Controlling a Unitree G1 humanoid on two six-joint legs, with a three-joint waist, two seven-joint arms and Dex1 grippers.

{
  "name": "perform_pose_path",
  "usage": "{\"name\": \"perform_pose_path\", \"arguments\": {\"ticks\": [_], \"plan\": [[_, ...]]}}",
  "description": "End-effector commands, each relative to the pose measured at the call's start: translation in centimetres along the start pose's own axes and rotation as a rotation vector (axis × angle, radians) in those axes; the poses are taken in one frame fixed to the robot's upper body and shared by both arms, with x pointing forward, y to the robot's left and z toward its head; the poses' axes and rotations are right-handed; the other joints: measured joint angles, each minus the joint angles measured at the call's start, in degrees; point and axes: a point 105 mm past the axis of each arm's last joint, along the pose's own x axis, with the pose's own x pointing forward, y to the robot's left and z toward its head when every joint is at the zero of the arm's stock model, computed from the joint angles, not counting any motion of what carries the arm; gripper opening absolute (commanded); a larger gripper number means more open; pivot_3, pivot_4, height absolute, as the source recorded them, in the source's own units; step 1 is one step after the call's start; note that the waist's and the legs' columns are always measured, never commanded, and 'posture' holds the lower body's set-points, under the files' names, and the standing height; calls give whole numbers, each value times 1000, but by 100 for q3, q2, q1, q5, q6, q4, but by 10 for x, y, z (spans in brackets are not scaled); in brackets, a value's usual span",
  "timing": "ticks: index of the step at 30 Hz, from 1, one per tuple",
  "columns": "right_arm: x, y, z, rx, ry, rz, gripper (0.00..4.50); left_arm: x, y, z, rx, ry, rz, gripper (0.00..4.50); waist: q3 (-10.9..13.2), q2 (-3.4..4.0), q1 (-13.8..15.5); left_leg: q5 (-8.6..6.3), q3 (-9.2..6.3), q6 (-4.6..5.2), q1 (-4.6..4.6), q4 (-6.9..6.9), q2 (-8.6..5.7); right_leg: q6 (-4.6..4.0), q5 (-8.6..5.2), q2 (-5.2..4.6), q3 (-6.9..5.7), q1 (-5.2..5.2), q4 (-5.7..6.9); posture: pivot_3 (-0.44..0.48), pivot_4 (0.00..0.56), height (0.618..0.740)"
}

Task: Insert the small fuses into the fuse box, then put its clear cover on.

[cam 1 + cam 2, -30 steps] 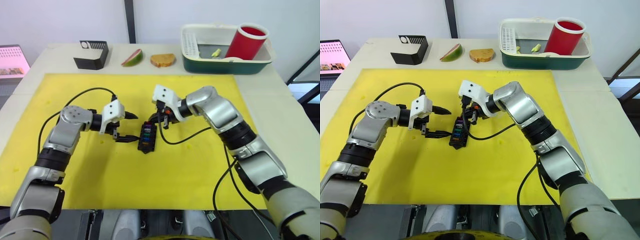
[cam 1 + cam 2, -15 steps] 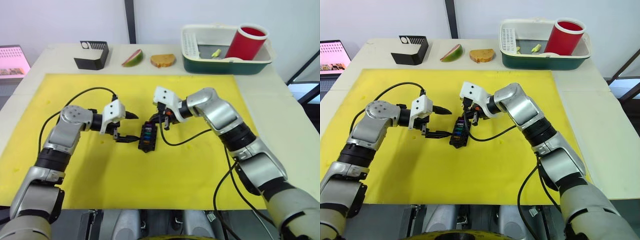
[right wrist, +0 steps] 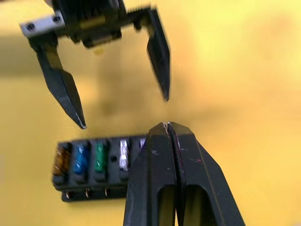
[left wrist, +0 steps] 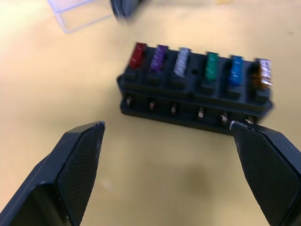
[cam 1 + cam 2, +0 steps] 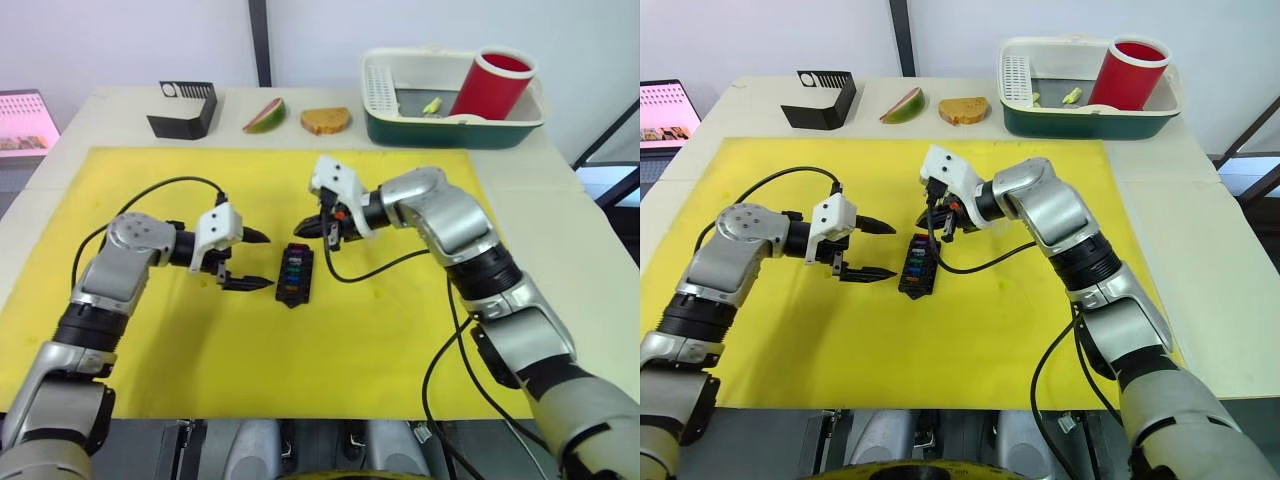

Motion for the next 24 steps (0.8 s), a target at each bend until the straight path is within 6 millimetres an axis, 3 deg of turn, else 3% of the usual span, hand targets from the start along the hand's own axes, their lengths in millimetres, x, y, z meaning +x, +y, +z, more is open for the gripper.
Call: {"name": "perform_pose_path", "arguments": {"ticks": [1, 5, 8, 15, 20, 24], "plan": [[-33, 2, 14, -116, -81, -56, 51, -30, -2, 10, -4, -9, 37, 4500, 0, 0, 14, 0, -3, 0, 0, -1, 0, 0, 0, 0, -1, 1, -1, 0, 150, 740], [-76, 10, -15, -148, -17, -99, 51, -64, -14, 14, -77, 10, 69, 4500, 1, -2, 26, -3, -4, 5, 0, 0, -4, 1, 0, -5, -2, 4, -13, 0, 150, 740], [-106, 17, -28, -130, 10, -129, 847, -86, -23, 10, -130, 58, 101, 4500, 5, 4, 16, -4, -5, 5, -1, -2, -3, 4, -3, -6, -1, 2, -15, 0, 150, 740], [-175, 27, -82, -5, 216, -244, 4289, -138, -37, -13, -240, 177, 255, 4500, 8, 9, 19, -5, -3, 2, 6, -6, 1, 2, -4, -4, -1, 2, -13, 0, 150, 740], [-196, 29, -102, 42, 276, -299, 4419, -164, -39, -24, -276, 220, 329, 4500, 9, 11, 22, -7, -2, 5, 6, -5, 3, 1, -5, -5, -1, 0, -16, 0, 150, 740], [-198, 28, -105, 50, 279, -317, 4419, -159, -40, -25, -278, 214, 324, 4500, 11, 14, 22, -11, -2, 12, 5, -5, 3, 0, -6, -8, 0, -1, -16, 0, 150, 740]]}}
